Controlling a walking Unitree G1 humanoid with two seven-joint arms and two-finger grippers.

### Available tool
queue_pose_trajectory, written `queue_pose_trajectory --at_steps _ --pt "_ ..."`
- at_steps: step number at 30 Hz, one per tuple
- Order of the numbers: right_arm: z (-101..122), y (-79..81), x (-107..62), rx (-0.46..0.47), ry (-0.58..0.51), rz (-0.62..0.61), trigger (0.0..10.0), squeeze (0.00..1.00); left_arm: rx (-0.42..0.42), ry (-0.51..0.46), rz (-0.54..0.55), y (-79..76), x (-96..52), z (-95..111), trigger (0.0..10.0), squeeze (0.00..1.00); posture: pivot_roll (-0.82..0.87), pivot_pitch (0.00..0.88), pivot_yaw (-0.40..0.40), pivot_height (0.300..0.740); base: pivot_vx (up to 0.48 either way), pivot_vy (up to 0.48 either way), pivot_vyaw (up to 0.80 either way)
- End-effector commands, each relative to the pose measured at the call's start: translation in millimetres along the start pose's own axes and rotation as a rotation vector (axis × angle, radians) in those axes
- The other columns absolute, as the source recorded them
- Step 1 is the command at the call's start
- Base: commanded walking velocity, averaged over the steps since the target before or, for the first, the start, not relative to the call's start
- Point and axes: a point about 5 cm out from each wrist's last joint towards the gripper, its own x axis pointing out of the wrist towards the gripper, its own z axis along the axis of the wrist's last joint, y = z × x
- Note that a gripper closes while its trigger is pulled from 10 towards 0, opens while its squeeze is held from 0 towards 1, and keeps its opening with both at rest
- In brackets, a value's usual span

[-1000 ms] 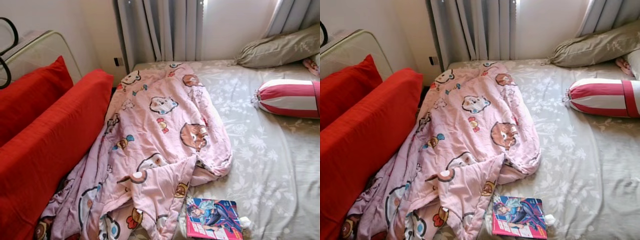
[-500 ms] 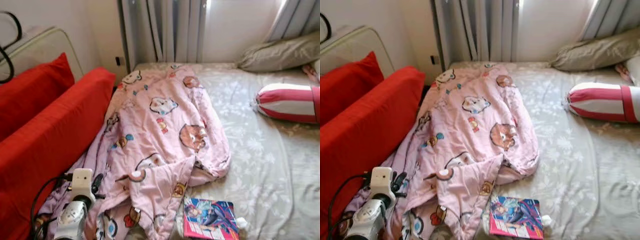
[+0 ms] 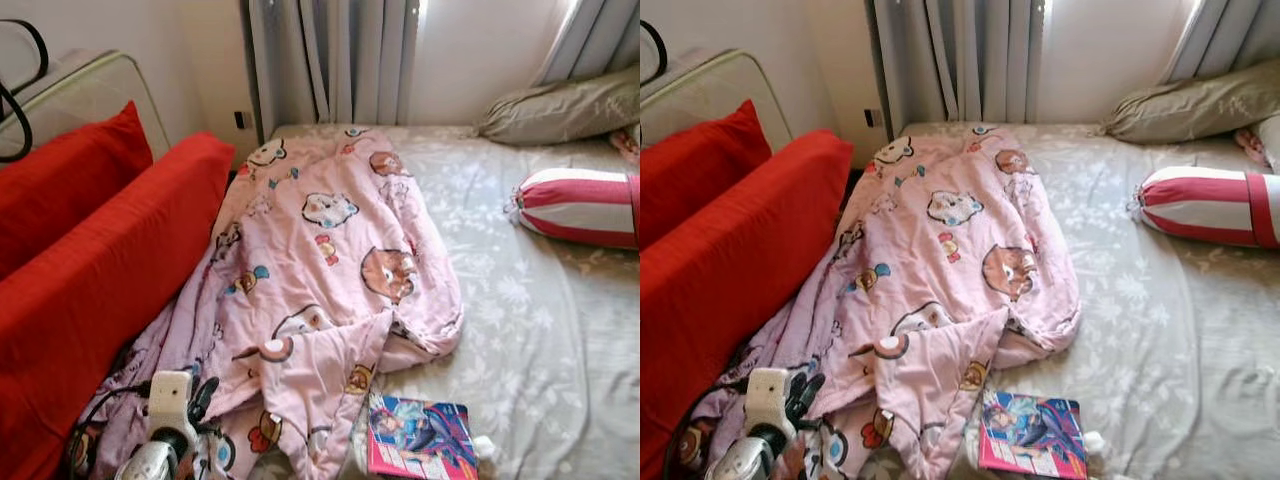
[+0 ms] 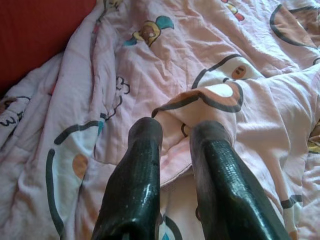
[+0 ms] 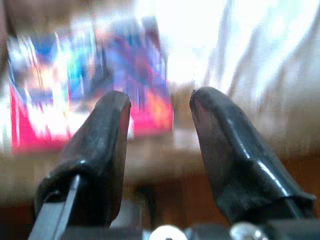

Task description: Clean up the room

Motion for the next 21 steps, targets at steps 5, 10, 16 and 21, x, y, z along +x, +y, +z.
queue_pose_trajectory --at_steps 5,10,16,21 --pt "108 -8.6 30.8 -0.082 -0.417 -0.036 10.0 0.0 0.008 -0.071 -0.034 -5.2 5.0 14 10.0 0.0 0.04 0.0 0.028 0.74 0.0 0.0 0.0" --pt "116 -5.0 26.9 -0.111 -0.493 -0.043 10.0 0.0 0.009 -0.095 -0.045 -7.9 5.8 19 10.0 0.0 0.04 0.0 0.037 0.74 0.0 0.0 0.0" --pt "107 0.4 5.2 -0.068 -0.533 -0.001 10.0 0.0 -0.009 -0.182 -0.048 -8.0 -1.3 34 10.0 0.0 0.02 0.0 0.038 0.74 0.0 0.0 0.0" --pt "94 0.2 5.7 -0.003 -0.472 0.009 10.0 0.0 -0.016 -0.211 -0.063 -12.9 0.3 41 10.0 0.0 0.0 0.0 0.055 0.74 0.0 0.0 0.0"
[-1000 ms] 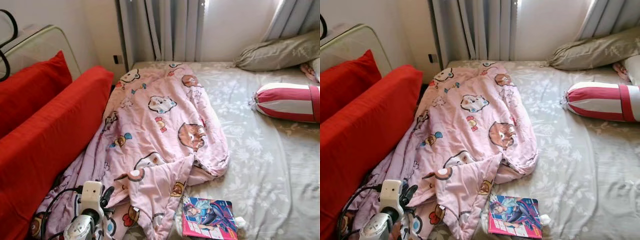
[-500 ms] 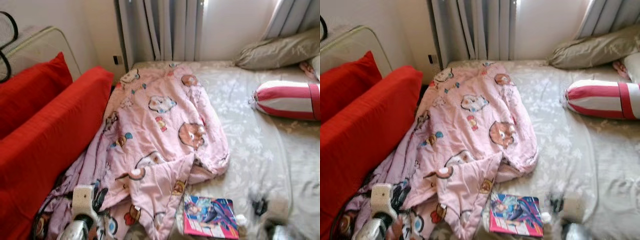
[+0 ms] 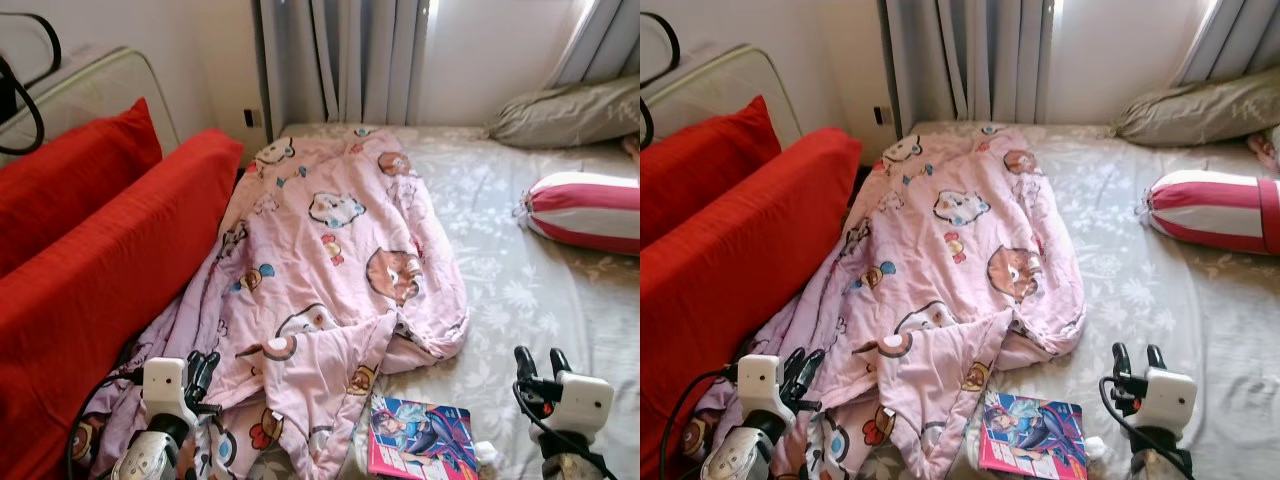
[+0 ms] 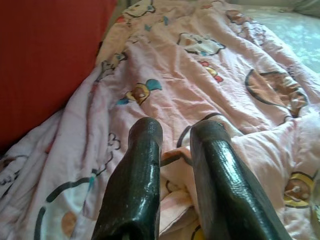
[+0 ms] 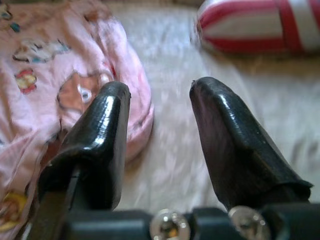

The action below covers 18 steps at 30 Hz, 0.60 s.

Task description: Clean up the room

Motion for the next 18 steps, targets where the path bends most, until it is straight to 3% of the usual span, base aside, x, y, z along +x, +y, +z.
queue_pose_trajectory --at_steps 1,3,5,7,9,11,12,14,18 --pt "-1 1.7 1.9 0.021 0.015 0.013 10.0 0.0 -0.013 -0.007 -0.008 -0.4 1.1 3 10.0 0.0 0.0 0.0 0.055 0.74 0.0 0.0 0.0" --pt "4 5.5 5.0 -0.009 0.011 0.058 10.0 0.0 -0.013 0.024 -0.03 -1.2 1.0 0 10.0 0.0 0.01 0.0 0.056 0.74 0.0 0.0 0.0" --pt "7 2.1 11.8 0.035 0.023 0.014 10.0 0.0 0.013 0.078 -0.039 4.0 -1.4 -6 10.0 0.0 0.0 0.0 0.053 0.74 0.0 0.0 0.0" --pt "-1 -0.4 15.9 0.108 0.075 -0.035 10.0 0.0 -0.008 0.142 -0.028 9.2 -3.5 -15 10.0 0.0 0.0 0.0 0.053 0.74 0.0 0.0 0.0" --pt "-14 3.9 14.8 0.099 0.148 -0.008 10.0 0.0 -0.024 0.246 -0.027 9.8 -7.5 -31 10.0 0.0 0.01 0.0 0.055 0.74 0.0 0.0 0.0" --pt "-32 6.6 8.6 0.078 0.269 0.007 10.0 0.0 -0.07 0.386 0.009 11.0 -18.3 -54 10.0 0.0 0.0 0.0 0.046 0.74 0.0 0.0 0.0" --pt "-32 6.6 8.6 0.078 0.269 0.007 10.0 0.0 -0.07 0.386 0.009 11.0 -18.3 -54 10.0 0.0 0.0 0.0 0.046 0.74 0.0 0.0 0.0" --pt "-56 10.5 -5.6 0.077 0.428 0.026 10.0 0.0 -0.074 0.522 0.074 13.4 -35.4 -76 10.0 0.0 0.0 0.0 0.041 0.74 0.0 0.0 0.0" --pt "-70 6.2 -18.2 0.026 0.533 0.004 10.0 0.0 -0.098 0.606 0.121 12.1 -47.4 -89 10.0 0.0 0.04 0.0 0.026 0.74 0.0 0.0 0.0"
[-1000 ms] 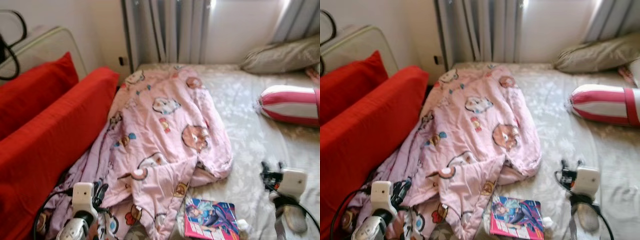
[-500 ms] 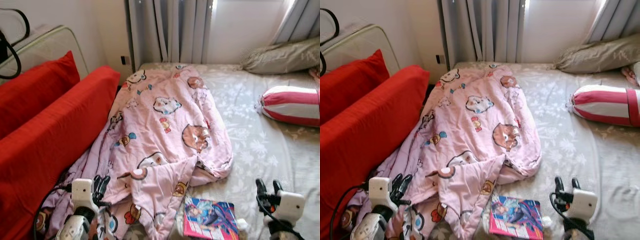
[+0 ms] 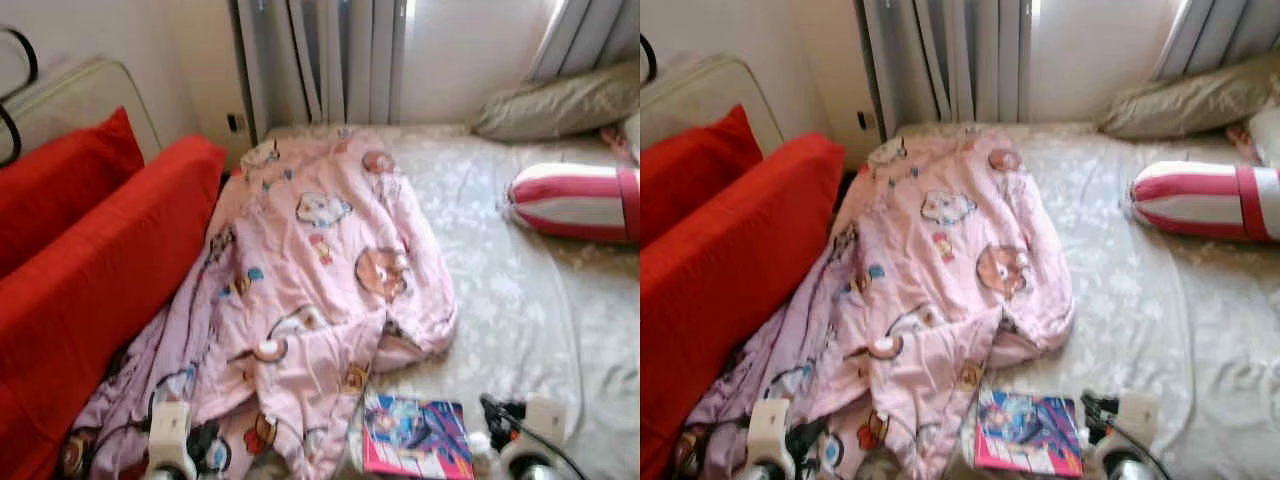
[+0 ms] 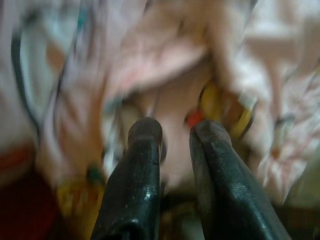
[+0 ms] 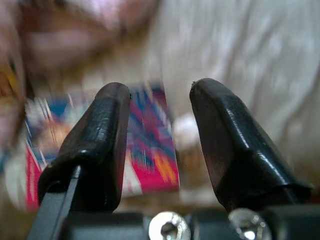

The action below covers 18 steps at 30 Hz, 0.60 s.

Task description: Clean up the room

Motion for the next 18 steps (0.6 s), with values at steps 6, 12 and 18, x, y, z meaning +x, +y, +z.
queue_pose_trajectory --at_steps 6,12,18 --pt "-21 -15.1 -7.7 -0.016 0.137 -0.086 10.0 0.0 -0.026 0.07 0.085 6.8 -4.5 -16 10.0 0.0 0.05 0.0 0.023 0.74 0.0 0.0 0.0" --pt "-13 -20.6 -3.7 0.007 0.131 -0.095 10.0 0.0 -0.026 0.049 0.091 10.0 -3.3 -11 10.0 0.0 0.05 0.0 0.03 0.736 0.0 0.0 0.0" --pt "-13 -22.1 -3.1 0.007 0.138 -0.107 10.0 0.0 -0.037 0.034 0.117 14.4 -3.2 -7 10.0 0.0 0.04 0.0 0.032 0.717 0.0 0.0 0.0"
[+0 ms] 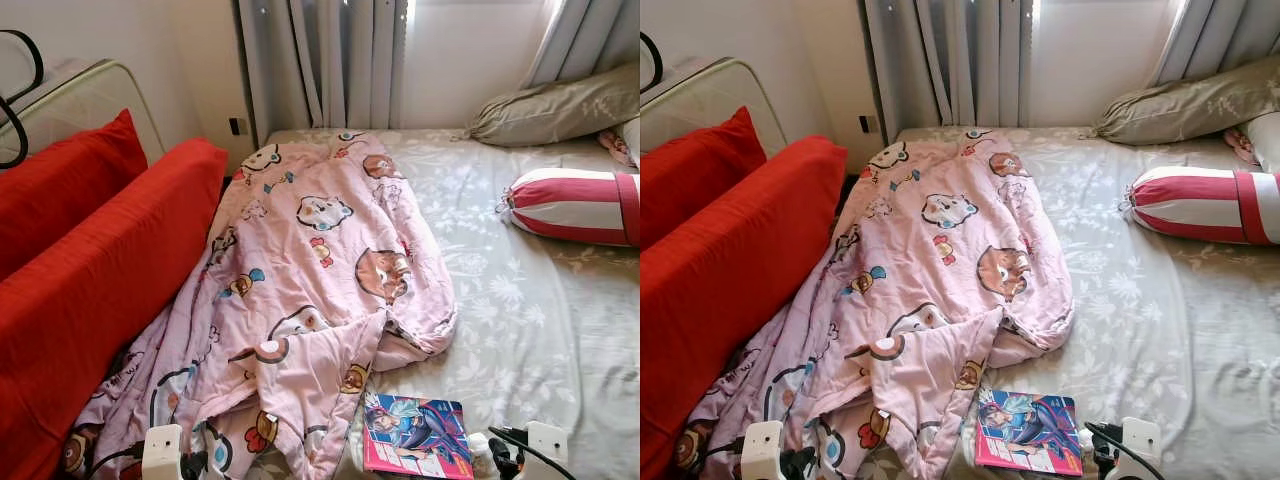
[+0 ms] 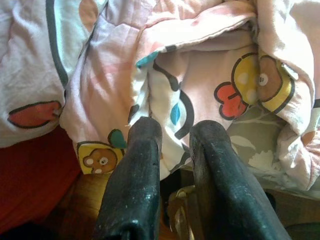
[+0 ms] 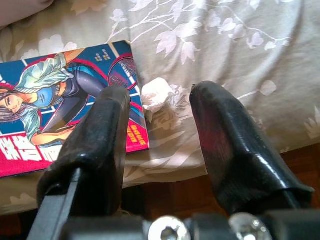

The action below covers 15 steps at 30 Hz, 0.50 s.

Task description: Clean up the room

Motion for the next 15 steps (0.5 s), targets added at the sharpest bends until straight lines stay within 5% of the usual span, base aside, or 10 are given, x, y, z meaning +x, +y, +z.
queue_pose_trajectory --at_steps 1,4,6,15 --pt "-2 -1.7 -0.4 0.01 0.017 -0.015 10.0 0.0 -0.011 -0.006 0.037 8.7 -1.8 0 10.0 0.0 0.04 0.0 0.032 0.717 0.0 0.0 0.0" --pt "-2 -2.4 -0.3 0.016 0.015 -0.021 10.0 0.0 -0.026 -0.016 0.049 10.5 -1.8 2 10.0 0.0 0.04 0.0 0.032 0.712 0.0 0.0 0.0" --pt "4 -2.3 0.4 0.035 -0.03 -0.016 10.0 0.0 -0.015 -0.147 0.038 14.1 2.0 29 10.0 0.0 0.05 0.0 0.032 0.707 0.0 0.0 0.0" --pt "20 8.1 6.4 0.043 -0.095 0.014 10.0 0.0 -0.003 -0.395 -0.018 7.3 4.0 78 10.0 0.0 0.05 0.005 0.022 0.698 0.0 0.0 0.0"
